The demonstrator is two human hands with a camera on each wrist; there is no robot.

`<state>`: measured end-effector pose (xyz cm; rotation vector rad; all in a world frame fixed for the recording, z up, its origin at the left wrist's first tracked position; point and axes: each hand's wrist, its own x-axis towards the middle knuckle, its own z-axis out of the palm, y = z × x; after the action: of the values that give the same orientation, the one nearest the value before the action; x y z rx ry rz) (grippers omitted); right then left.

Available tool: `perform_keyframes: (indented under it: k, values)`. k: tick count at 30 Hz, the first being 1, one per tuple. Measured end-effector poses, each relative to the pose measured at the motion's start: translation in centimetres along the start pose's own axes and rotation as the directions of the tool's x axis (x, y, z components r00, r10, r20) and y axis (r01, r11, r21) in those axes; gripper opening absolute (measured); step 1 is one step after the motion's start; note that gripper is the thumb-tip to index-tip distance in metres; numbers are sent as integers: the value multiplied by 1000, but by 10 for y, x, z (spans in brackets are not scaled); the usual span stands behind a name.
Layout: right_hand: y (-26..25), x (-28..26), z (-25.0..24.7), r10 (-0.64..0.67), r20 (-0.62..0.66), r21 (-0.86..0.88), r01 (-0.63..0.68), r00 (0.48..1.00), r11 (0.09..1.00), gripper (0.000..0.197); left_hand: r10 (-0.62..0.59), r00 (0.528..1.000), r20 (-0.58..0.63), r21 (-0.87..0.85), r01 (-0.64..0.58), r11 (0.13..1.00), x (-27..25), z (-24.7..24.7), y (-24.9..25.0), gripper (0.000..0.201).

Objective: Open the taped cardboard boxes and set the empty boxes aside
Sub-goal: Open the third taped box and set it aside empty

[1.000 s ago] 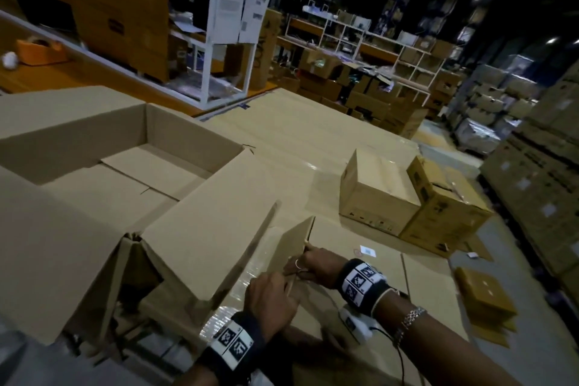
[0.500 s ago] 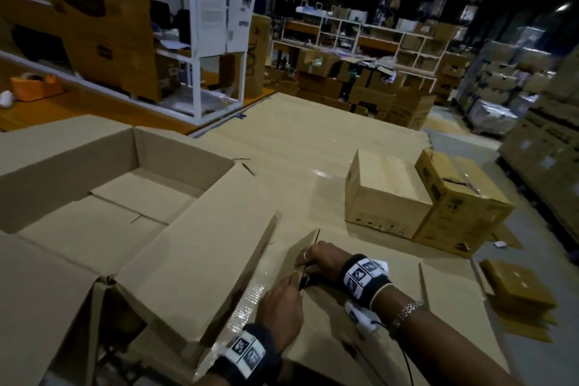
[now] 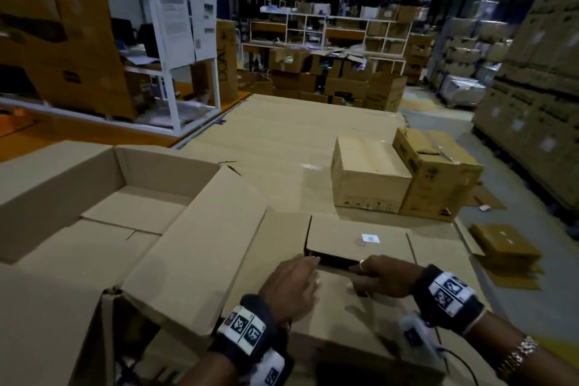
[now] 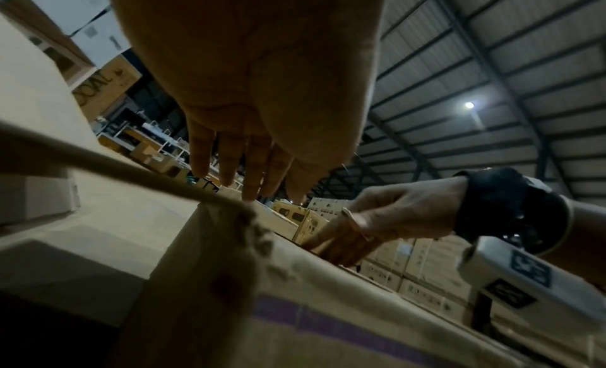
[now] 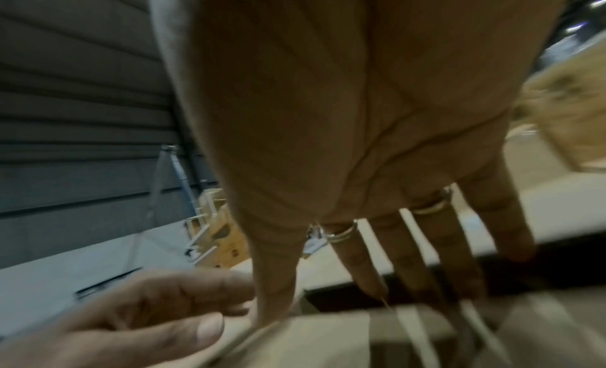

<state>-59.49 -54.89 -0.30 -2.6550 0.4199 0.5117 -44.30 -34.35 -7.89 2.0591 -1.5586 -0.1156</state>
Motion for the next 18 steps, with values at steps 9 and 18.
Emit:
perform_keyframes:
  k: [9, 18]
  values:
    - [-26, -63, 23, 149, -489, 70, -132, 860, 989, 29, 147, 989, 30, 184, -150, 971, 14, -48, 46, 43]
    - [-89, -177, 71, 99, -493, 175, -14, 864, 985, 35, 198, 980, 3, -8, -198, 980, -71, -78, 78, 62]
